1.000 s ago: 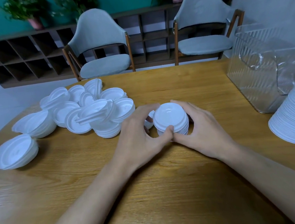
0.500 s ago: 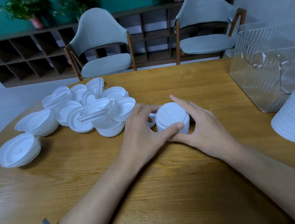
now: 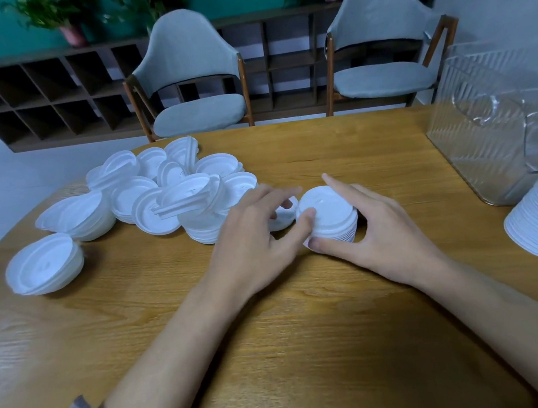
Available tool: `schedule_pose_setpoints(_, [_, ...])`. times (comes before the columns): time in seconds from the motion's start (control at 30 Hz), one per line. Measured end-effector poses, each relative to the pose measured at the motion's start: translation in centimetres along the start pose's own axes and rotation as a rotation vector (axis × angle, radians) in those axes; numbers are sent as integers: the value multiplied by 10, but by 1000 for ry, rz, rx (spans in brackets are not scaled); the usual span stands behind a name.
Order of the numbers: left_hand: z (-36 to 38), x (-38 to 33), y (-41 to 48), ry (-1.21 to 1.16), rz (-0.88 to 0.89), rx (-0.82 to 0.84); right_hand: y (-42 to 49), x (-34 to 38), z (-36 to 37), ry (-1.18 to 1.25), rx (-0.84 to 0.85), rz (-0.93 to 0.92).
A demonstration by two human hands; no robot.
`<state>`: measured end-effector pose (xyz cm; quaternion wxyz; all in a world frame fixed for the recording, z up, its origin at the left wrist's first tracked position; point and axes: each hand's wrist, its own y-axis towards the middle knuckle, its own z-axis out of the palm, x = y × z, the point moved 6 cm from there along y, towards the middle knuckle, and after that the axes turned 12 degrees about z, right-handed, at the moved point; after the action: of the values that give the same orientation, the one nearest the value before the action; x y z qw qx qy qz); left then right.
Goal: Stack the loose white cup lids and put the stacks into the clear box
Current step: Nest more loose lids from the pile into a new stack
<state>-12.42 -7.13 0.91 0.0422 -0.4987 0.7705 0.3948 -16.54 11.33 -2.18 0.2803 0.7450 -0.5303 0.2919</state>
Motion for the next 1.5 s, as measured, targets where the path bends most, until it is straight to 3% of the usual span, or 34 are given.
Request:
schedule_pose_setpoints(0.17, [0, 7, -1, 247, 66, 87, 1, -5, -6, -28, -40, 26])
schedule_pose_setpoints(0.33, [6, 12, -2, 296, 23, 190, 1, -4, -6, -30, -36, 39])
schedule_pose_setpoints(0.7, [-19, -1, 5, 66, 95, -230, 2, -5, -3, -1, -49, 34])
schedule_pose_setpoints(0.83, [-26, 2, 2, -156, -49, -348, 2, -5, -4, 34, -67, 24])
schedule_pose_setpoints(0.97, [-16, 20, 2, -421, -240, -273, 0, 0, -4, 55, -15, 1])
schedule_pose_setpoints(1.1, [-7, 19, 3, -529, -298, -200, -3, 5, -2, 95, 30, -43])
schedule_pose_setpoints(1.5, [4, 10, -1, -381, -230, -121, -4, 7, 1, 62, 48, -89])
